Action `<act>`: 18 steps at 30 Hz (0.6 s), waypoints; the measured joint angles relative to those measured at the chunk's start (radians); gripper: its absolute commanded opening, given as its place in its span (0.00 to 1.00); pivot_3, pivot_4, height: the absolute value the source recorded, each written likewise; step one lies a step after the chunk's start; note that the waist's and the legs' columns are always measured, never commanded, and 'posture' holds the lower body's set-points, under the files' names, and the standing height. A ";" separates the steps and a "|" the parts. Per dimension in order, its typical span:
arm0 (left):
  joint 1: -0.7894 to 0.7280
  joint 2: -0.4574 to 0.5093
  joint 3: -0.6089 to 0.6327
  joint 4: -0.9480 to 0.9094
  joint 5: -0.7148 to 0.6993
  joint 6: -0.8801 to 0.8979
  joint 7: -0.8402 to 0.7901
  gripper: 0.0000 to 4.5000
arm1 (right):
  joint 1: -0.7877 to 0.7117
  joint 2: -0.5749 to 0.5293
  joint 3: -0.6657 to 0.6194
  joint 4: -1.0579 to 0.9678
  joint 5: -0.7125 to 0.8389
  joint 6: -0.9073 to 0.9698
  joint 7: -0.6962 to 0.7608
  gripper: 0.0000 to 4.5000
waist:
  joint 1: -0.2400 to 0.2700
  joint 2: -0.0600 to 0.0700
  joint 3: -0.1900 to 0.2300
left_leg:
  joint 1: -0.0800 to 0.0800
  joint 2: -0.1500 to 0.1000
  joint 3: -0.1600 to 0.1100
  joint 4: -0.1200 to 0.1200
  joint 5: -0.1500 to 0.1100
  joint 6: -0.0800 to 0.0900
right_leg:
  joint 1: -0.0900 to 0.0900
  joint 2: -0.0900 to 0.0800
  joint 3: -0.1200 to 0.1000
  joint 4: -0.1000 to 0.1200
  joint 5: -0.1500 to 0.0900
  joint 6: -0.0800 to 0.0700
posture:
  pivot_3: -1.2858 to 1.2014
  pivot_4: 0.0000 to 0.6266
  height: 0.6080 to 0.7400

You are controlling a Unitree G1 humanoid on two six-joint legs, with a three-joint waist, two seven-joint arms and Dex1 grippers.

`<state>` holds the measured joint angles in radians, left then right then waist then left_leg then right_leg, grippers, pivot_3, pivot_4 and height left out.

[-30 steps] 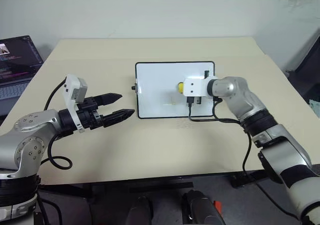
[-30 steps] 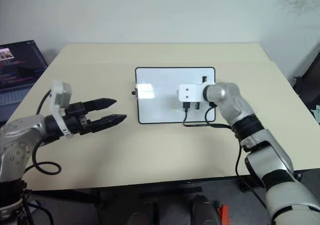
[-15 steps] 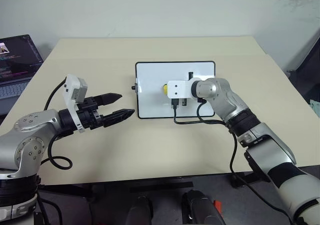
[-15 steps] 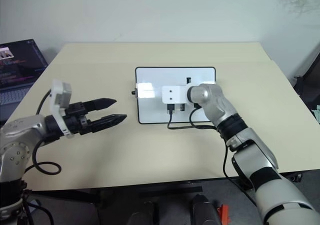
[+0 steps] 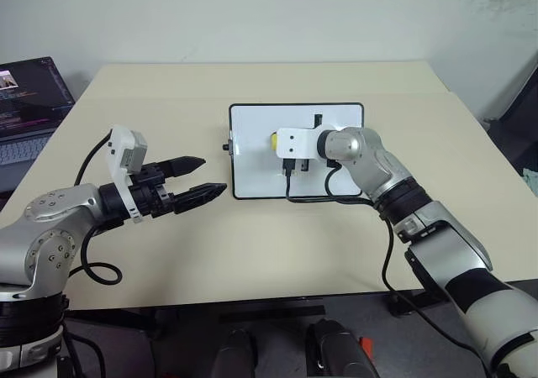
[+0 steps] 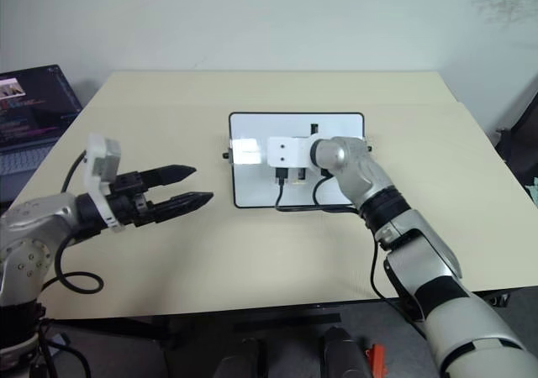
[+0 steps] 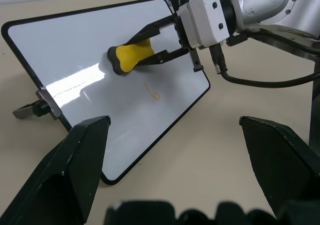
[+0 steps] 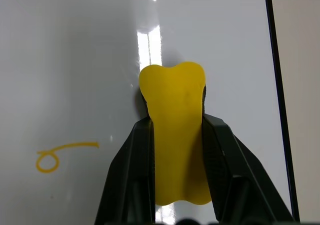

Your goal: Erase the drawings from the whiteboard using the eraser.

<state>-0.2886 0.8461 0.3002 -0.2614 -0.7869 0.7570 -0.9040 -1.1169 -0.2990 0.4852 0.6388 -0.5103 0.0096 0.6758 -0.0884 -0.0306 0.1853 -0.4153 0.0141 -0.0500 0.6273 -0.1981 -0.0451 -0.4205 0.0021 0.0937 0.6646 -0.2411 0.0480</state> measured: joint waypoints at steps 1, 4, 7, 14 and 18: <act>0.000 0.000 0.000 0.000 0.000 0.000 -0.001 1.00 | 0.001 -0.015 0.000 -0.004 0.000 -0.002 0.002 0.21 | 0.001 0.000 0.000 | 0.000 0.000 0.000 0.000 0.000 0.000 | 0.000 0.000 0.000 0.000 0.000 0.000 | 0.52 0.24 1.00; 0.000 0.000 0.000 0.000 0.000 0.000 -0.001 1.00 | 0.017 -0.052 0.000 -0.026 0.001 -0.005 0.006 0.21 | 0.005 0.000 0.000 | 0.000 0.000 0.000 0.001 0.000 0.000 | 0.001 0.000 0.000 0.000 -0.001 -0.001 | 0.52 0.24 1.00; -0.001 0.000 -0.001 0.000 0.000 0.000 -0.001 1.00 | 0.048 -0.097 -0.005 -0.058 0.002 -0.007 0.015 0.21 | 0.006 0.000 0.000 | 0.000 -0.001 0.000 0.002 0.000 0.000 | 0.001 -0.001 0.000 0.000 -0.002 -0.003 | 0.52 0.24 1.00; -0.006 0.000 -0.004 0.001 0.000 0.000 -0.003 1.00 | 0.158 -0.158 -0.143 -0.125 0.128 0.018 0.039 0.21 | 0.007 -0.001 -0.001 | 0.001 -0.001 0.000 0.002 0.001 0.001 | 0.003 -0.001 0.001 0.000 -0.002 -0.003 | 0.52 0.24 1.00; -0.012 0.000 -0.008 0.006 0.001 0.000 -0.004 1.00 | 0.218 -0.165 -0.279 -0.235 0.287 0.066 0.077 0.21 | 0.005 0.000 0.000 | -0.001 -0.001 0.000 0.000 0.001 0.001 | 0.000 -0.001 0.001 0.000 0.001 0.002 | 0.52 0.24 1.00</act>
<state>-0.3008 0.8462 0.2920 -0.2552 -0.7860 0.7569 -0.9083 -0.8987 -0.4636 0.2065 0.4041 -0.2232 0.0754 0.7525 -0.0831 -0.0308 0.1858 -0.4162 0.0133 -0.0497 0.6277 -0.1972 -0.0445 -0.4204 0.0015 0.0949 0.6646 -0.2403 0.0497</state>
